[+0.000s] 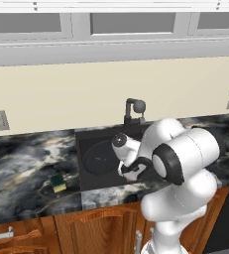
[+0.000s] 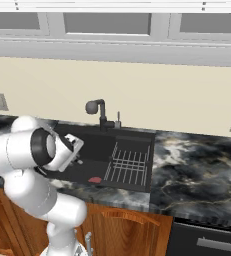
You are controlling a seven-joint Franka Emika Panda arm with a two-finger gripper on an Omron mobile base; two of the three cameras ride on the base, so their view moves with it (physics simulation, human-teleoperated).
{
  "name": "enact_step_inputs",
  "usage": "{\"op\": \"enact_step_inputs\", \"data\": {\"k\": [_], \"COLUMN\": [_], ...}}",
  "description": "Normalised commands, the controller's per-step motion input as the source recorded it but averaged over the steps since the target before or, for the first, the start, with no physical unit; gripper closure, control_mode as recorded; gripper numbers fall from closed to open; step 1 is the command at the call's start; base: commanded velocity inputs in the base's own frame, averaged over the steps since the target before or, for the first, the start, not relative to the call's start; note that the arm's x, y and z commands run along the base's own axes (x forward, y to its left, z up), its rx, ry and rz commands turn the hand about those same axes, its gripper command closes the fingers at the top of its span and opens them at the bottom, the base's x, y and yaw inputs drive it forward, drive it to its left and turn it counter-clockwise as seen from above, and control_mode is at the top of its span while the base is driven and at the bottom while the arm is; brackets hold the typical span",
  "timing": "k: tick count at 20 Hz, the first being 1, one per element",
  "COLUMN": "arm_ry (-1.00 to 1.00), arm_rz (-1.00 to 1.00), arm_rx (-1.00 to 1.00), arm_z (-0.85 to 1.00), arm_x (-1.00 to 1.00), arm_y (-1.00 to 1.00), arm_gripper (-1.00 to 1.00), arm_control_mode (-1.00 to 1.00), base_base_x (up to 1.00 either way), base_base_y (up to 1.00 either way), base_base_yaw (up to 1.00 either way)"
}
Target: Pick the pan and sponge and place them into the sink. Then turn on the water.
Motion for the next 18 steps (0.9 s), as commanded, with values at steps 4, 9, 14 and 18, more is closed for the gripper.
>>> {"op": "enact_step_inputs", "data": {"k": [4,9,14,18], "arm_ry": [0.00,0.00,0.00,-0.02], "arm_rz": [0.02,0.02,0.02,0.03], "arm_rx": [0.00,0.00,0.00,0.01], "arm_z": [-0.23,-0.25,-0.38,-0.55], "arm_x": [0.27,0.29,0.24,0.17], "arm_y": [0.12,0.11,0.13,0.13], "arm_gripper": [1.00,1.00,1.00,1.00], "arm_control_mode": [-1.00,-1.00,-1.00,-1.00], "base_base_x": [0.00,0.00,0.00,0.00], "base_base_y": [0.00,0.00,0.00,0.00], "base_base_yaw": [0.00,0.00,0.00,0.00]}}
